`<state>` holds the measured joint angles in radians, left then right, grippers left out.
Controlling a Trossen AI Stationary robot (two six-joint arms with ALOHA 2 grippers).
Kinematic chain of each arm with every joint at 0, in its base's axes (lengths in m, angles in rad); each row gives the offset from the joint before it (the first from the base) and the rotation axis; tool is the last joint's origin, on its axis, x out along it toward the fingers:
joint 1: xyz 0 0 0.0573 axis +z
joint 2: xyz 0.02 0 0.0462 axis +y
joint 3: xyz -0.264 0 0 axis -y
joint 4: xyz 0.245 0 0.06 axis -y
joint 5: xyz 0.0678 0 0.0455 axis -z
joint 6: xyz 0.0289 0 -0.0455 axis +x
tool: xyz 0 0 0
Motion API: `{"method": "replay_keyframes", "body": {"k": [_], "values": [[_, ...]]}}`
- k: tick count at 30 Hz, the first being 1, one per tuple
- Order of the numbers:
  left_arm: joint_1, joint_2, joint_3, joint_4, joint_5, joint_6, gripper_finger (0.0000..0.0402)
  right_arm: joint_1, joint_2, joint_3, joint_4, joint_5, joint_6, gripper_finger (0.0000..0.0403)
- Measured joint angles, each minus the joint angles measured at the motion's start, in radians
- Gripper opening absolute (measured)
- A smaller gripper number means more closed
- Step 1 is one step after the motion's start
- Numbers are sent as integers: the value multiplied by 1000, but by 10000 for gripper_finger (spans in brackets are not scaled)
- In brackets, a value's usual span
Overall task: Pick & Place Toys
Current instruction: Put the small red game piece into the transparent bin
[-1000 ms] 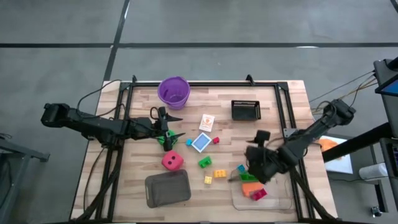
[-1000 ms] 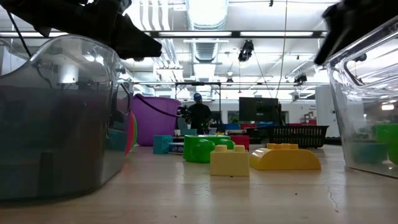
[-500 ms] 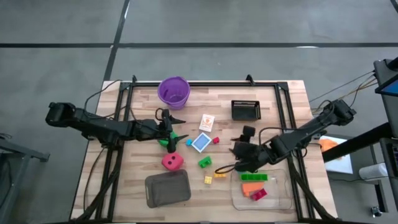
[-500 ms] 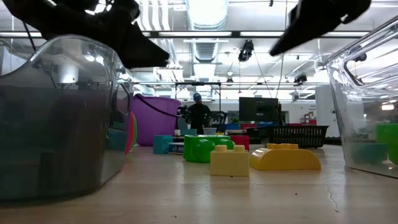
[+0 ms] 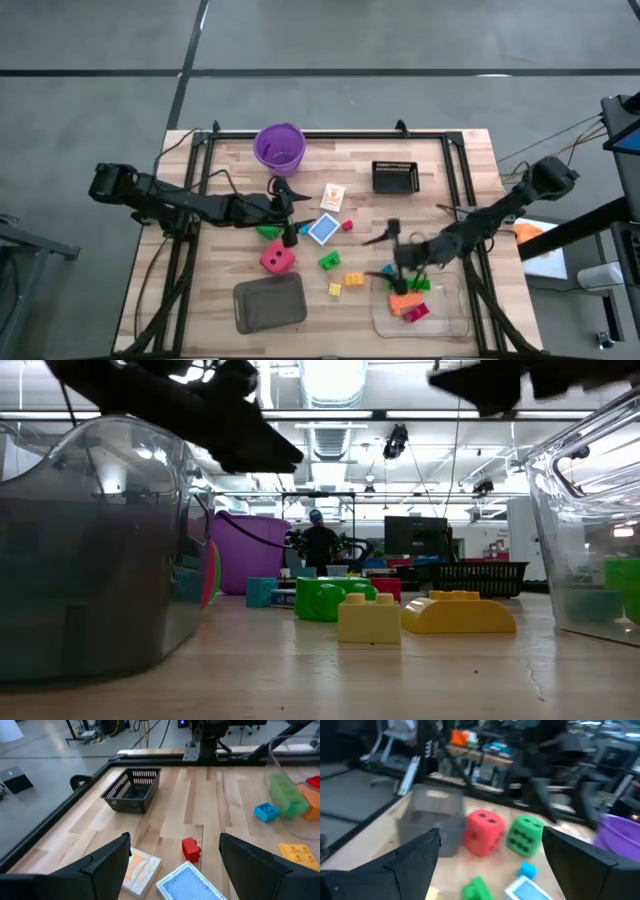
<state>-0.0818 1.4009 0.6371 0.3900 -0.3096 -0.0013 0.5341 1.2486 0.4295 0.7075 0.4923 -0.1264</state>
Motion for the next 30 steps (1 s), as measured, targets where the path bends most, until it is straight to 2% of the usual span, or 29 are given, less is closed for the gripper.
{"method": "replay_keyframes", "body": {"k": [5,13,19,24,30], "values": [[9,139,126,-58,3,1,303,3,-197,-152,-6,31,68,346],[59,381,447,-346,34,-6,303,6,-402,-263,-54,35,103,346],[86,500,598,-497,39,-49,303,8,-428,-273,-135,37,162,346],[86,584,698,-587,93,-81,303,8,-404,-272,-137,38,177,346],[89,680,825,-756,93,-103,303,8,-380,-259,-132,42,180,346]]}}
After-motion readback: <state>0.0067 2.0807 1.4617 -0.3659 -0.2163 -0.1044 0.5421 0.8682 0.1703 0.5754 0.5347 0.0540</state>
